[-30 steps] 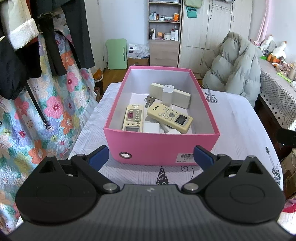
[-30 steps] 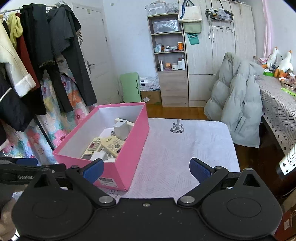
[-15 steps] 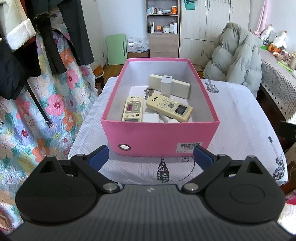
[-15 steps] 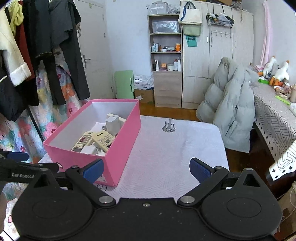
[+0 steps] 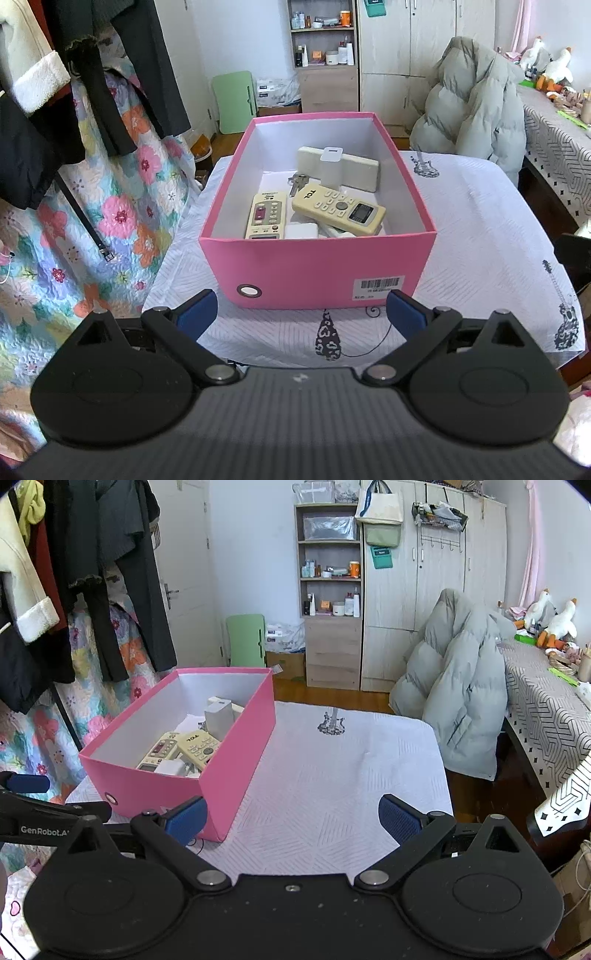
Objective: Organize rigid objects
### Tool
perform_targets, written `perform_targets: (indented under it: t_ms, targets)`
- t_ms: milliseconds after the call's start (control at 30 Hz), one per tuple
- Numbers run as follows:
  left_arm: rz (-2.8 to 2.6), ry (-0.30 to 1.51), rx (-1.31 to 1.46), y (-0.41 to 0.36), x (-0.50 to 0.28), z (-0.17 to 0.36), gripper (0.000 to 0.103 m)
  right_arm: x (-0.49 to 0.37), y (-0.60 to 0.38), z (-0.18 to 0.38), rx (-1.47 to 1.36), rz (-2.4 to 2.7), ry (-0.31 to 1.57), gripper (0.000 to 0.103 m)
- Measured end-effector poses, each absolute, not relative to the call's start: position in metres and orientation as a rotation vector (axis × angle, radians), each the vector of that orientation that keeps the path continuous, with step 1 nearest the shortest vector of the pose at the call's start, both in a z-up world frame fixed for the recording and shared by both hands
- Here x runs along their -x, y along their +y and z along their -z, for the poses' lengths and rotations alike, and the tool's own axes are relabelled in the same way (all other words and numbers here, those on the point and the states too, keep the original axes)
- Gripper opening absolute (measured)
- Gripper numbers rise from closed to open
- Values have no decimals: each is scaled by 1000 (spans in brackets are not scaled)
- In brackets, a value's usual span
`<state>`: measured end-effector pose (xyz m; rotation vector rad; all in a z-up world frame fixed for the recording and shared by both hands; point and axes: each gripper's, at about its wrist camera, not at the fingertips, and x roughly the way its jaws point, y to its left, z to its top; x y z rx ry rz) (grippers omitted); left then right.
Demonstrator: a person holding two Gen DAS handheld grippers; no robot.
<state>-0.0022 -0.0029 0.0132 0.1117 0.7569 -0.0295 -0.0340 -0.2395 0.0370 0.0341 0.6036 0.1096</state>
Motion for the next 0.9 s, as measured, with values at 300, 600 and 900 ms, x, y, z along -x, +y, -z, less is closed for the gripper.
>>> perform_targets:
  t_ms: [300,600,900]
  targets:
    - [29,718,-114,-4,13,-13,103,35,-236,-32,-20,-105,598,101]
    - [10,718,-121,-6,13,-14,103,36,-241,-32,-35,-86,594,101]
    - [11,720,-142,-11,12,-13,103,39,-241,-33,-32,-88,584,101]
